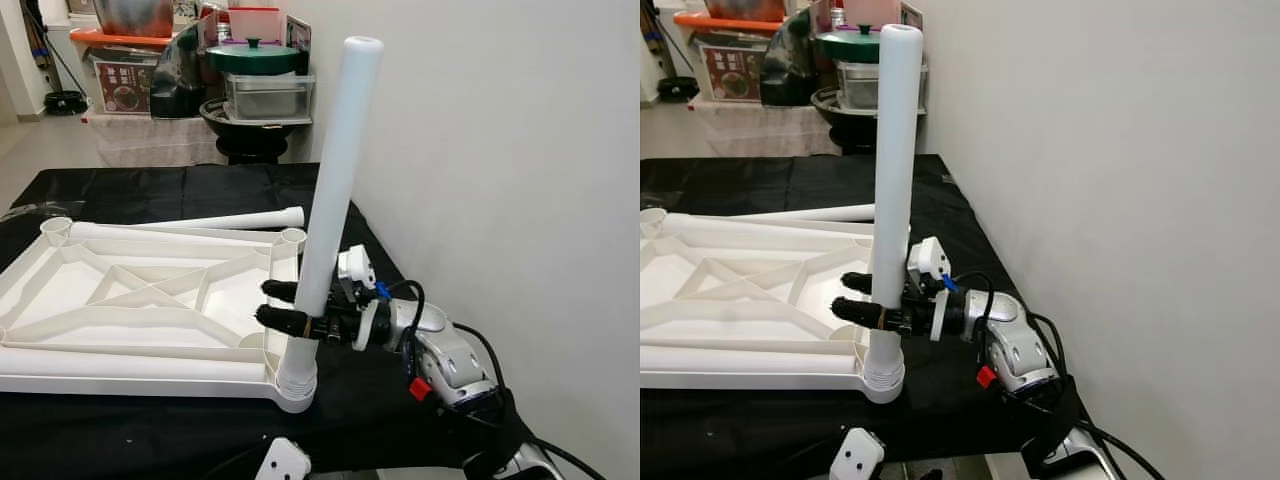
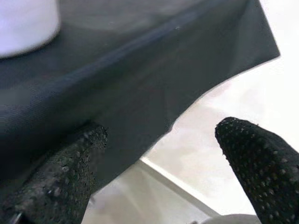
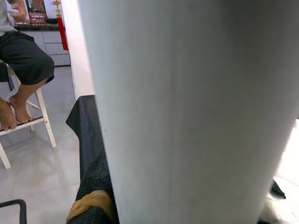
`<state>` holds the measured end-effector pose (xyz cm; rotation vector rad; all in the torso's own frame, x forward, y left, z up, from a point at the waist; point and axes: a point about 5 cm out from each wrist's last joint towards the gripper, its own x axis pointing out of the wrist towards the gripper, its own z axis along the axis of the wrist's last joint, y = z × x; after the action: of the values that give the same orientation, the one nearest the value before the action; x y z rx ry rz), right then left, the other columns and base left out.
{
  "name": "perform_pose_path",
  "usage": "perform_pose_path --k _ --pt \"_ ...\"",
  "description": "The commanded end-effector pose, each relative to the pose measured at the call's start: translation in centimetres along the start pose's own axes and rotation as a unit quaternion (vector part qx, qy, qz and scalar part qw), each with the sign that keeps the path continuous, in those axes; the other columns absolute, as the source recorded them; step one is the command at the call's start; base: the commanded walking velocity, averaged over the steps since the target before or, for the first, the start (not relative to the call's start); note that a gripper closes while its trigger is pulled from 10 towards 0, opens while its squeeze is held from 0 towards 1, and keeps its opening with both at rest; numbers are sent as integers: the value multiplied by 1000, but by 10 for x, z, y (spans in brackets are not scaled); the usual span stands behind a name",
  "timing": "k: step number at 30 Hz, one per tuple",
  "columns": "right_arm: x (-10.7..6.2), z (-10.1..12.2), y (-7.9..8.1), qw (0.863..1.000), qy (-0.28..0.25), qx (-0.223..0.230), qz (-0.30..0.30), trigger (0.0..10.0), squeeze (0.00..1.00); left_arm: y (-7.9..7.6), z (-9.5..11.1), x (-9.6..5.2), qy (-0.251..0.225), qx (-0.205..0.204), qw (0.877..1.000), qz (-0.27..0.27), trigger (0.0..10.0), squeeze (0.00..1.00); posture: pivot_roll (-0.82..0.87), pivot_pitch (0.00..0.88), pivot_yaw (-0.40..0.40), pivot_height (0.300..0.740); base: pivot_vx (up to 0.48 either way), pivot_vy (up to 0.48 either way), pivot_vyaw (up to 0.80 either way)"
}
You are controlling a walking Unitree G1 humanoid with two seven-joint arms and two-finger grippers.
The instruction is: Building children table
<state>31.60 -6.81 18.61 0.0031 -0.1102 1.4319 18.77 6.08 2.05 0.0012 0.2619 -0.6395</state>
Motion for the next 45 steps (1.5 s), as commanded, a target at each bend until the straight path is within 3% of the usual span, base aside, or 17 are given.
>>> perform_pose_path --k 1,4,5,6,7,8,9,15,18,20,23,25,27,28,30,38,45 --pt "4 -11 3 1000 19 17 8 10000 0 7 7 5 -22 11 999 30 10000 0 159 0 -73 740 0 0 0" --pt "4 -11 3 1000 16 17 5 10000 0 15 14 16 -42 6 997 67 10000 0 150 0 -71 740 0 0 0" --pt "5 -10 3 1000 14 17 4 10000 0 66 34 -20 -70 -1 990 123 10000 0 150 0 -71 740 0 0 0" --pt "6 -10 3 1000 11 18 1 10000 0 98 104 -66 -137 23 983 124 10000 0 145 0 -67 740 0 0 0" --pt "6 -10 3 1000 11 18 1 10000 0 98 104 -66 -137 23 983 124 10000 0 145 0 -67 740 0 0 0" --pt "6 -11 3 1000 11 19 0 10000 0 95 123 -74 -150 37 982 109 10000 0 145 0 -67 740 0 0 0" --pt "5 -11 4 1000 11 19 0 10000 0 89 128 -71 -155 36 982 101 10000 0 145 0 -67 740 0 0 0" --pt "4 -12 5 1000 11 20 -1 10000 0 69 129 -61 -155 33 984 76 10000 0 139 0 -61 740 0 0 0" --pt "4 -12 5 1000 12 21 -1 10000 0 63 128 -60 -150 30 986 60 10000 0 137 0 -59 740 0 0 0" --pt "4 -14 6 1000 18 21 1 10000 0 48 123 -62 -125 15 992 14 10000 0 141 0 -62 740 0 0 0" --pt "3 -15 6 1000 21 21 3 10000 0 45 123 -63 -115 5 993 1 10000 0 142 0 -62 740 0 0 0" --pt "3 -15 6 999 24 20 5 10000 0 45 123 -66 -81 -9 997 -4 10000 0 144 0 -63 740 0 0 0" --pt "3 -15 5 999 34 14 11 10000 0 38 115 -71 -13 -77 996 -44 10000 0 146 0 -66 740 0 0 0" --pt "3 -15 5 999 34 14 11 10000 0 38 115 -71 -13 -77 996 -44 10000 0 146 0 -66 740 0 0 0" --pt "4 -14 4 999 42 8 18 10000 0 33 107 -76 37 -87 993 -77 10000 0 144 0 -65 740 0 0 0" --pt "4 -14 4 998 48 7 27 10000 0 37 105 -81 57 -85 991 -84 10000 0 143 0 -62 740 0 0 0" --pt "3 -15 2 998 52 6 23 10000 0 52 107 -94 63 -63 996 -28 10000 0 147 0 -64 740 0 0 0"
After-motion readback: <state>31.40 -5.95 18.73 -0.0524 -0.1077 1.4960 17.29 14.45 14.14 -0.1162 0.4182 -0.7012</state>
